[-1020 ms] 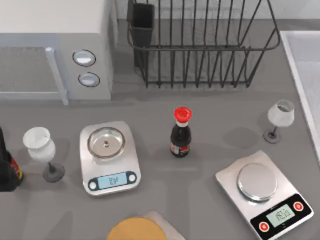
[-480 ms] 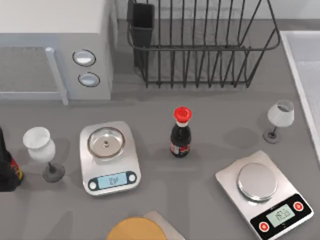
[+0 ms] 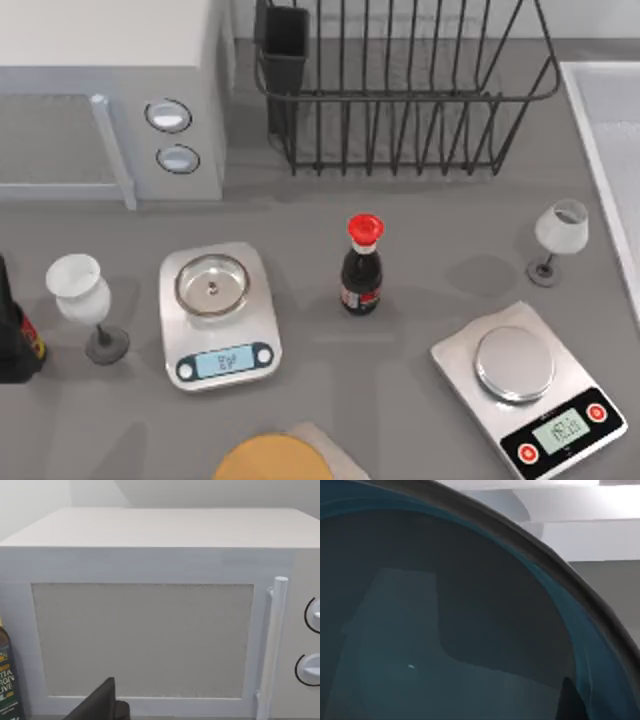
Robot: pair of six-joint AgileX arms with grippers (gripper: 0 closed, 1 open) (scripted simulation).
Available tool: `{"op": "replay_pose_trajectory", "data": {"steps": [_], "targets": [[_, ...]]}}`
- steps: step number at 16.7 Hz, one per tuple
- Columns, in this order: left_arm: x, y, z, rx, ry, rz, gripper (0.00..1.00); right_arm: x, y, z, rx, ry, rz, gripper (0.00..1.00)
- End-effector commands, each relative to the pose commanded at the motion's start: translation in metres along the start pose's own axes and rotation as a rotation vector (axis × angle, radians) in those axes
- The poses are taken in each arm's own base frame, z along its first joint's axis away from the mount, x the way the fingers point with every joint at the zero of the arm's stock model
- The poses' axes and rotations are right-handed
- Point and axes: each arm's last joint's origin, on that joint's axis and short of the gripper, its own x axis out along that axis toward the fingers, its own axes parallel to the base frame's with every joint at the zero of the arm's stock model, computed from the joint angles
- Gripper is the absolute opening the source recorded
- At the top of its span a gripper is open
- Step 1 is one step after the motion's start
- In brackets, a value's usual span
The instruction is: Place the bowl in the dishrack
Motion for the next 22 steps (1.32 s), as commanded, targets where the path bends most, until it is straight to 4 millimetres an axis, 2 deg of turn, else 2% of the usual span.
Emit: {"op": "replay_pose_trajectory", "data": {"steps": [3, 6, 11, 13, 15, 19, 22], "targets": [[0.0, 0.0, 0.0, 0.0, 0.0, 0.0, 1.0, -0.031, -0.008, 0.013, -0.004, -0.003, -0.002, 0.0], [0.0, 0.0, 0.0, 0.0, 0.0, 0.0, 1.0, -0.079, -0.011, 0.022, -0.004, 0.018, 0.013, 0.0], [0.0, 0.0, 0.0, 0.0, 0.0, 0.0, 1.0, -0.163, -0.003, 0.019, 0.001, 0.024, 0.016, 0.0], [0.0, 0.0, 0.0, 0.0, 0.0, 0.0, 1.0, -0.184, 0.001, 0.015, 0.0, 0.007, 0.005, 0.0], [0.0, 0.0, 0.0, 0.0, 0.0, 0.0, 1.0, -0.191, 0.004, 0.013, 0.0, 0.0, 0.0, 0.0], [0.0, 0.0, 0.0, 0.0, 0.0, 0.0, 1.0, -0.19, 0.004, 0.014, -0.001, 0.002, 0.002, 0.0], [0.0, 0.0, 0.0, 0.0, 0.0, 0.0, 1.0, -0.19, 0.016, 0.026, -0.034, -0.018, -0.047, 0.0]]}}
